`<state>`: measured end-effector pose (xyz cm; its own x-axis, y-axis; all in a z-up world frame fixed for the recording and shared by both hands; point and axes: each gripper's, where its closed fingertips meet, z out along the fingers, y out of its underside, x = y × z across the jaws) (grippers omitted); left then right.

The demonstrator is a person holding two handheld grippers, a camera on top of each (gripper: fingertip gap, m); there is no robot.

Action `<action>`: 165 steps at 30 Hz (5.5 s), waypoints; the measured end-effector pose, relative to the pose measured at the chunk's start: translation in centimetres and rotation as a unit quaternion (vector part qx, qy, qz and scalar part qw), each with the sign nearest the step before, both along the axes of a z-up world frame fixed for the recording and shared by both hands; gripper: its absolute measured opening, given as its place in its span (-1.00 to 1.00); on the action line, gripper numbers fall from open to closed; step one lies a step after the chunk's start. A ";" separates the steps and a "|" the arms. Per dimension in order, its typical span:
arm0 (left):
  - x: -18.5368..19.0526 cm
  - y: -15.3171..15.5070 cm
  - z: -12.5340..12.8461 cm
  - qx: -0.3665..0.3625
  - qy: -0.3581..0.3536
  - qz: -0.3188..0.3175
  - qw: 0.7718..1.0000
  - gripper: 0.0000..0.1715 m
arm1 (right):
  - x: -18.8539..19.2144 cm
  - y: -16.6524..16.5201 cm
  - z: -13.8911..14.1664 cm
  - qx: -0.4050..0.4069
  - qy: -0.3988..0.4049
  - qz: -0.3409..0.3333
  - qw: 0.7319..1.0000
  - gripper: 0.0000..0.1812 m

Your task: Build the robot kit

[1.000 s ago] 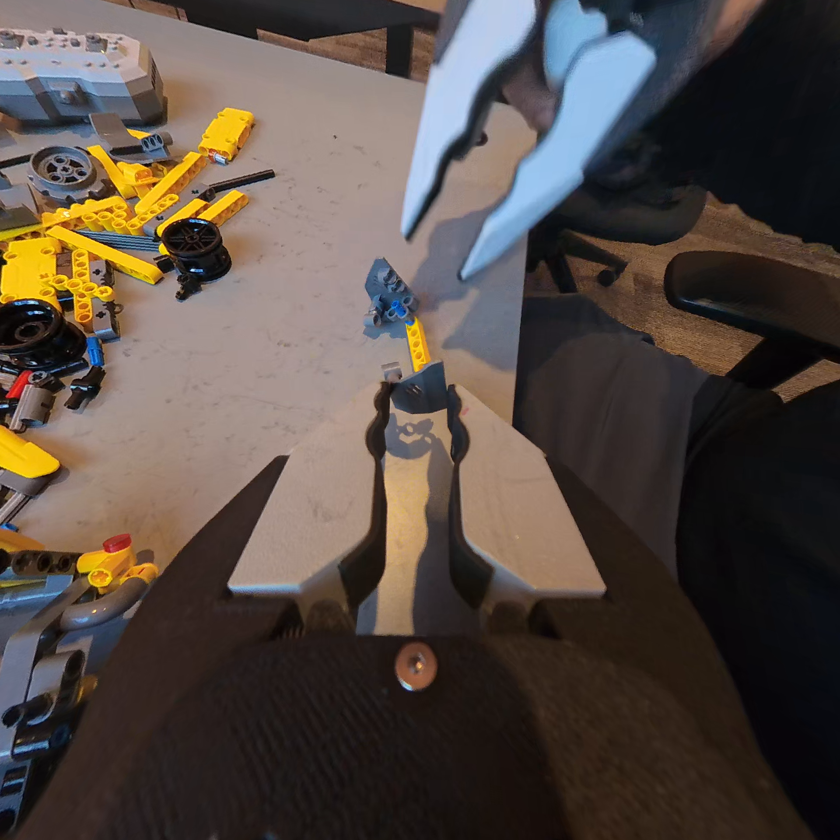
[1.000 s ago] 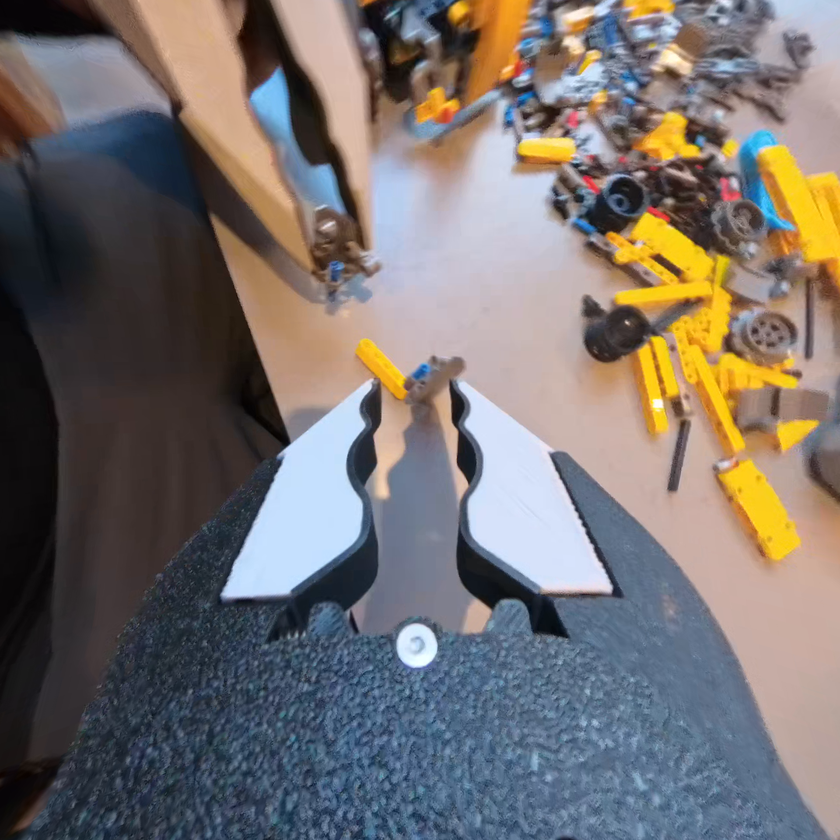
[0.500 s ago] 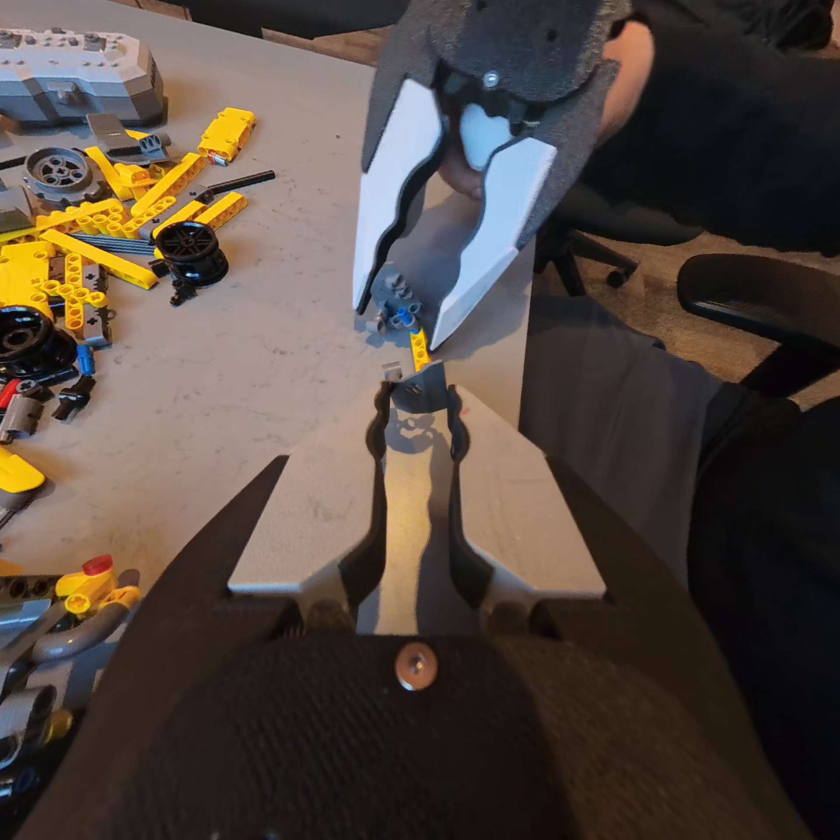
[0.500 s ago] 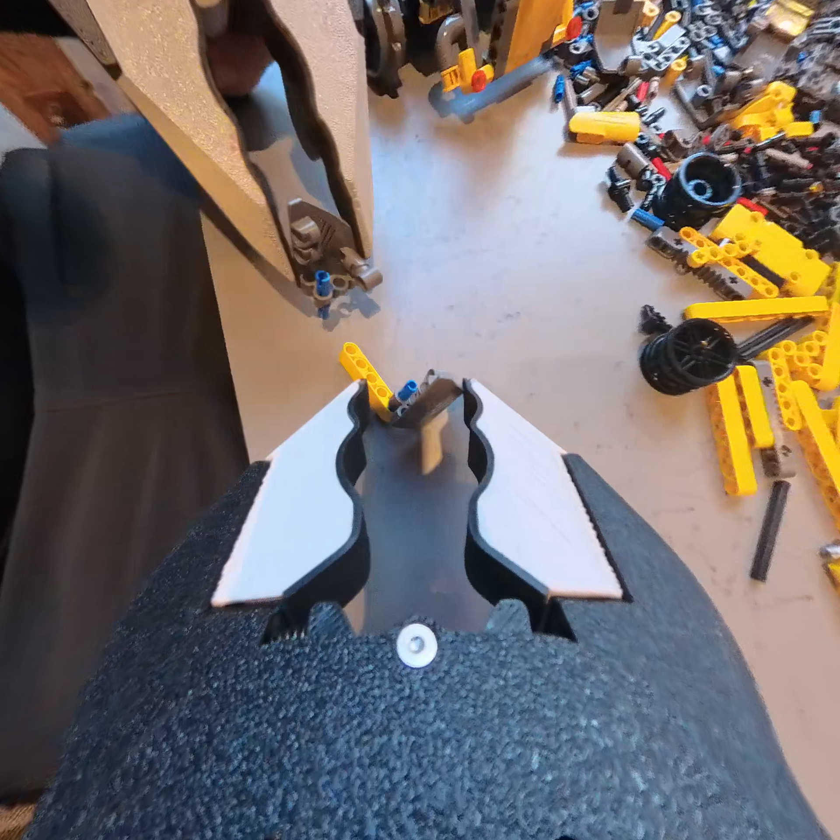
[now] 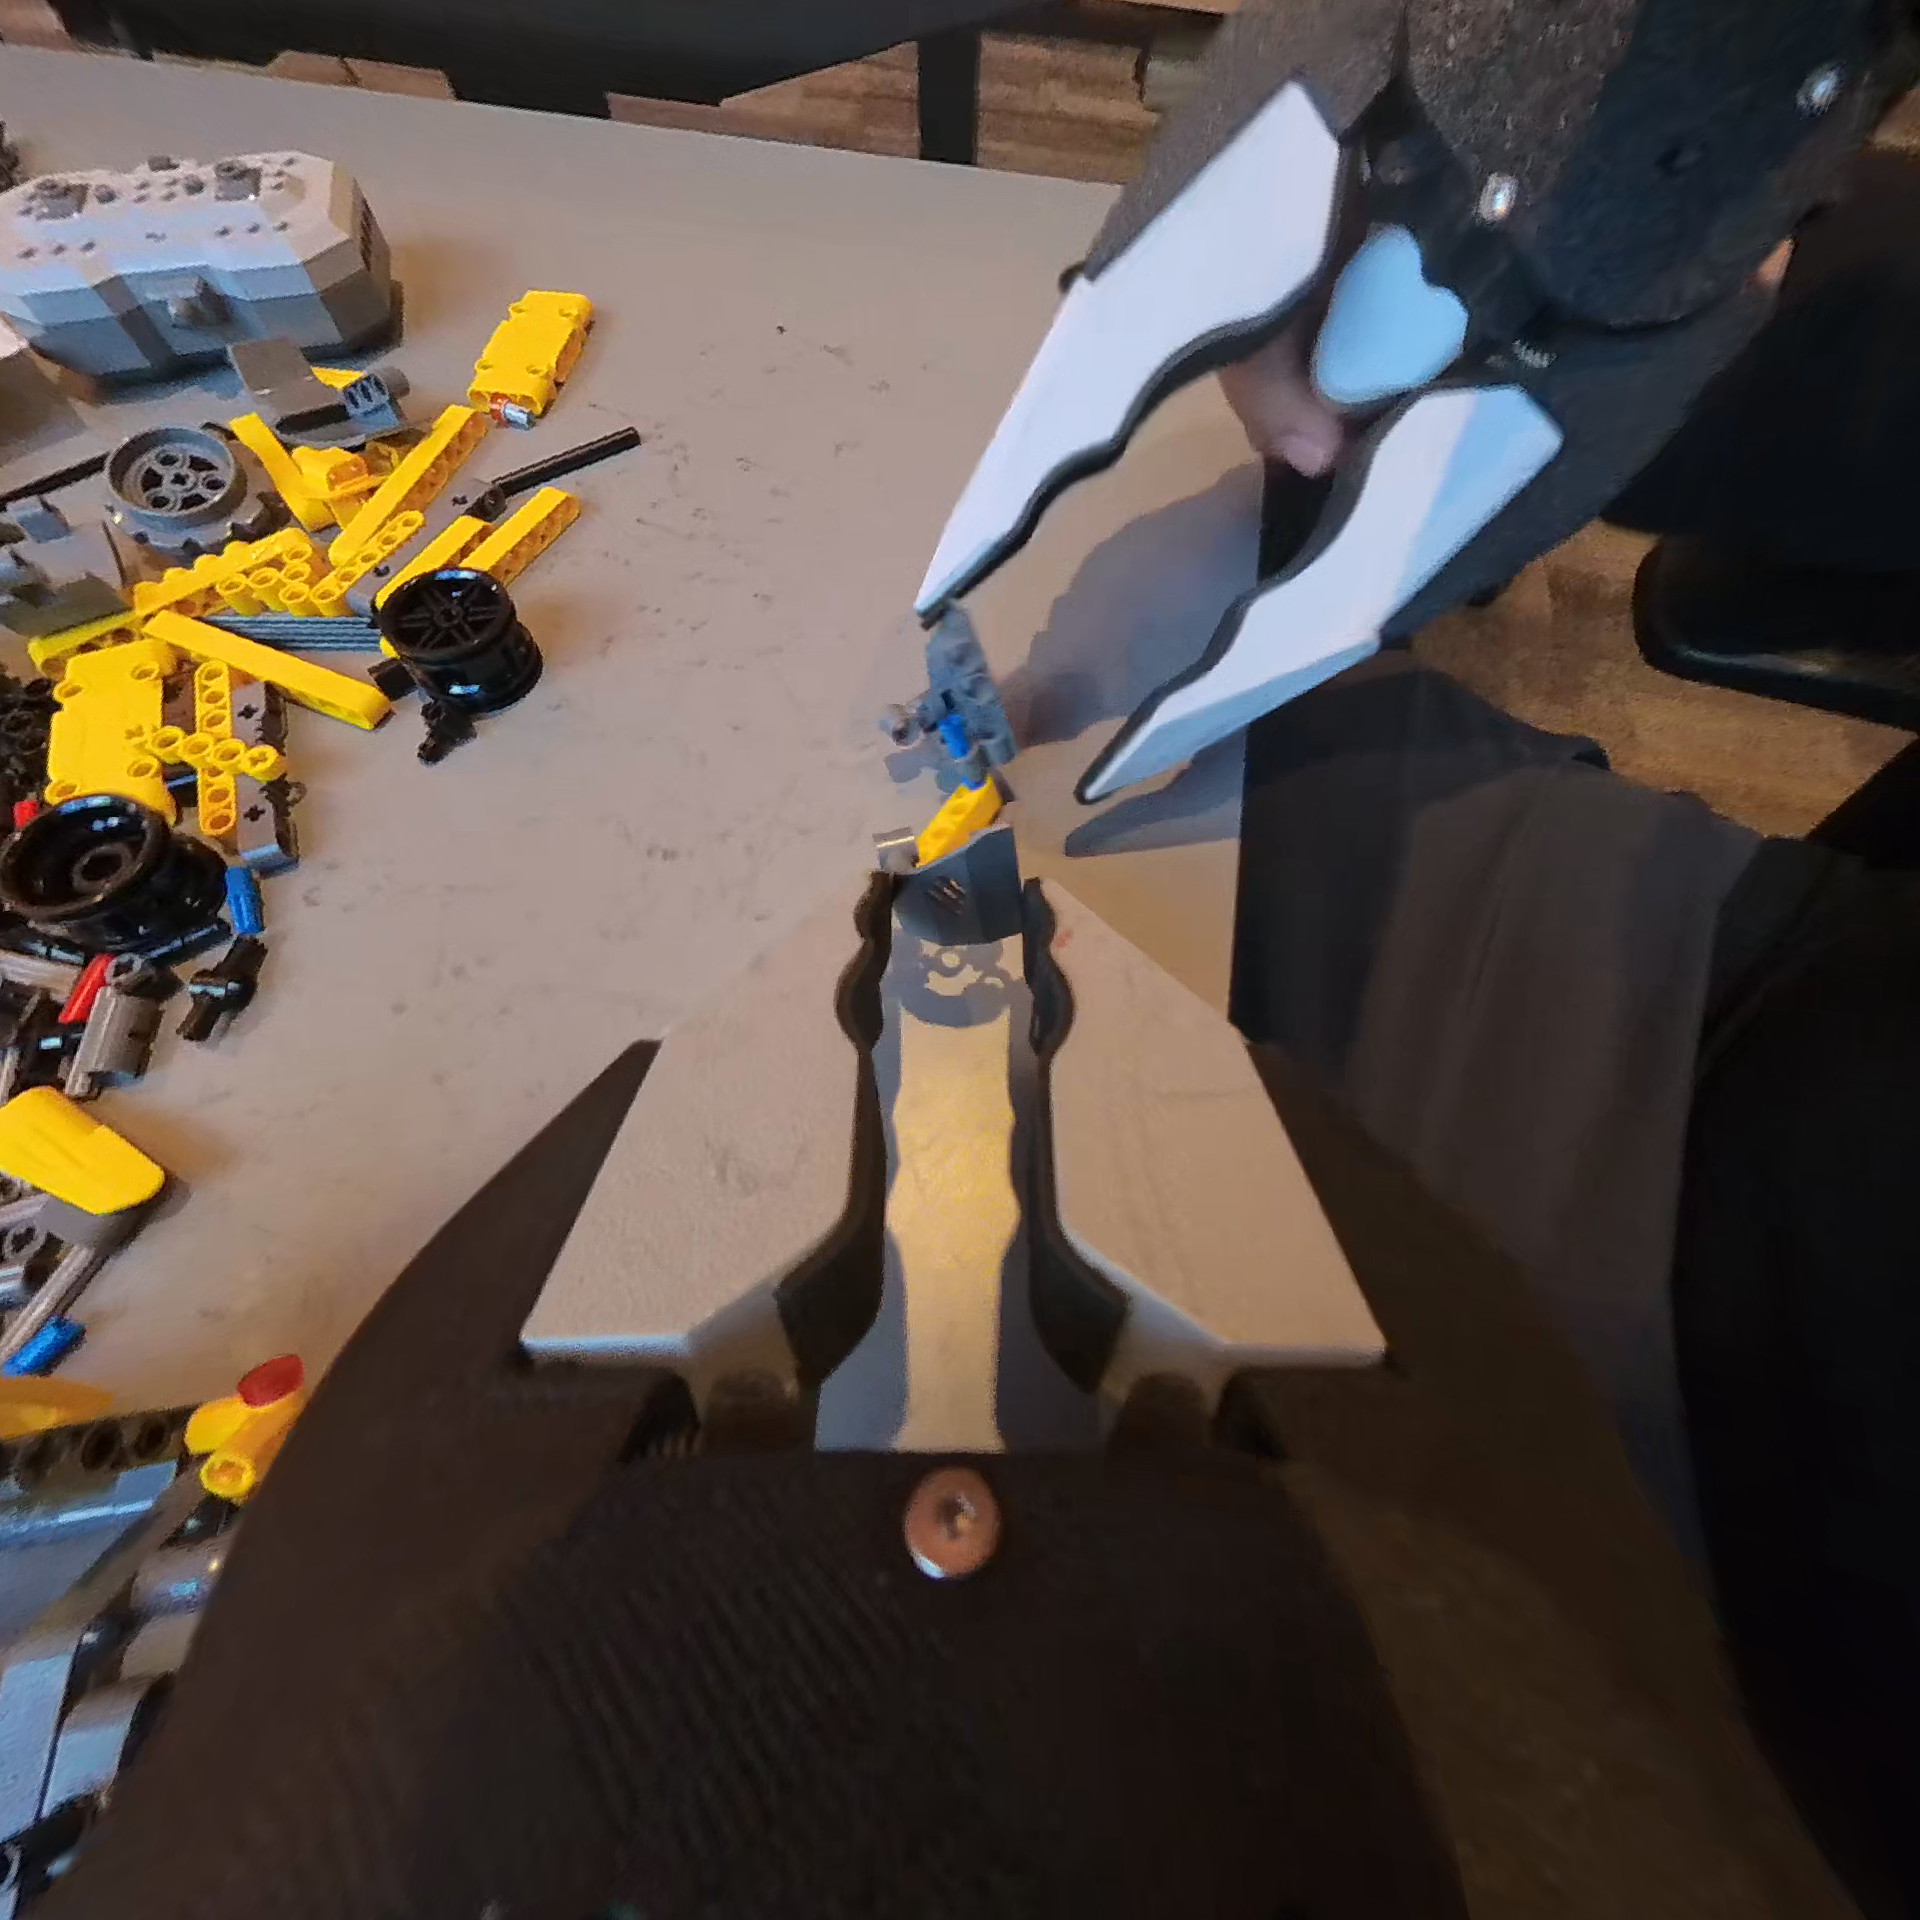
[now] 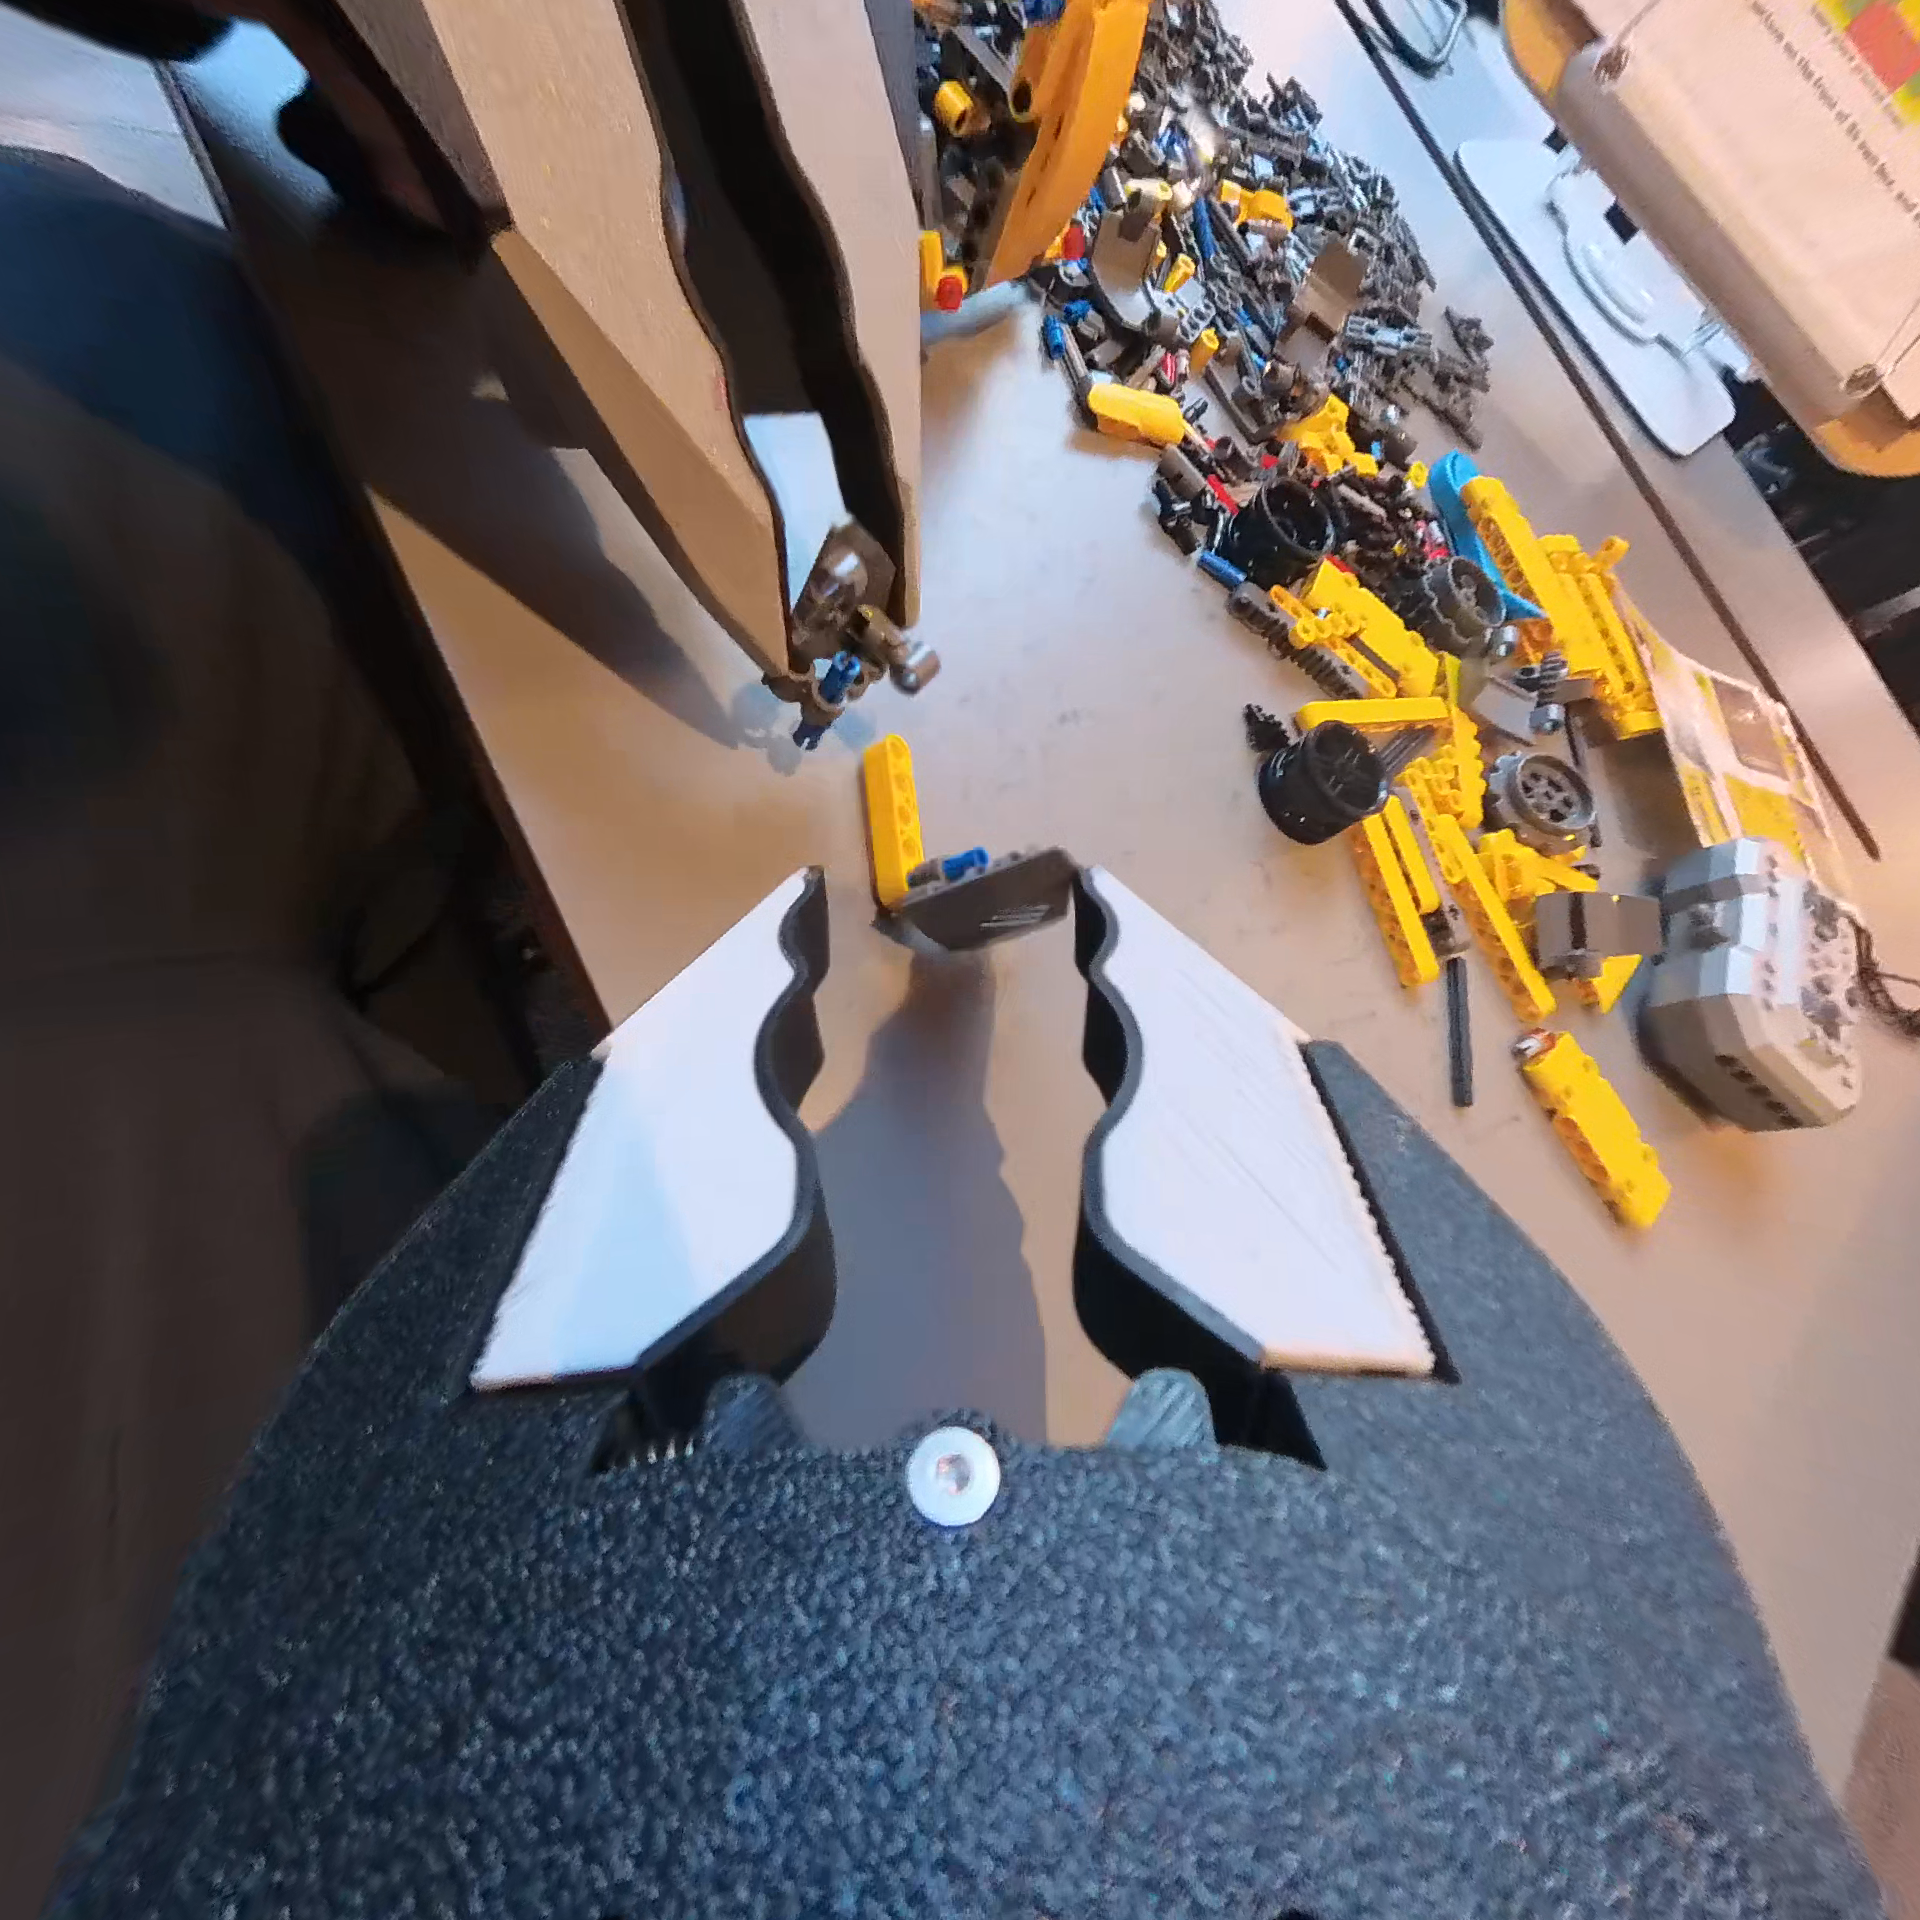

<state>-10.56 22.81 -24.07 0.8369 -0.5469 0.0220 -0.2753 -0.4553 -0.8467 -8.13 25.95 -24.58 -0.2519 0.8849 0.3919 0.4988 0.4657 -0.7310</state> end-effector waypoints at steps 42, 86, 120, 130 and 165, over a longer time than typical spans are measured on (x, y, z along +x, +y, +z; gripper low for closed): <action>-0.3 2.3 -0.6 -0.139 0.091 -0.138 0.976 -0.74 | -2.3 0.0 1.5 -0.091 -0.117 0.064 0.987 -0.88; 0.8 -1.4 0.6 -0.057 -0.056 0.031 0.996 -0.73 | -1.7 -4.6 1.5 -0.036 -0.118 0.125 0.984 -0.87; 1.4 -1.4 0.1 0.007 0.048 0.017 0.999 -0.74 | -1.1 -5.0 0.3 -0.027 -0.169 0.182 0.968 -0.94; 1.3 -1.5 -0.4 0.001 0.061 0.018 0.998 -0.73 | -1.2 -5.1 -0.1 -0.023 -0.184 0.180 0.966 -0.95; 1.1 -1.6 -0.6 -0.001 0.074 0.002 0.997 -0.74 | -1.4 -5.2 -0.3 0.015 -0.188 0.181 0.965 -0.96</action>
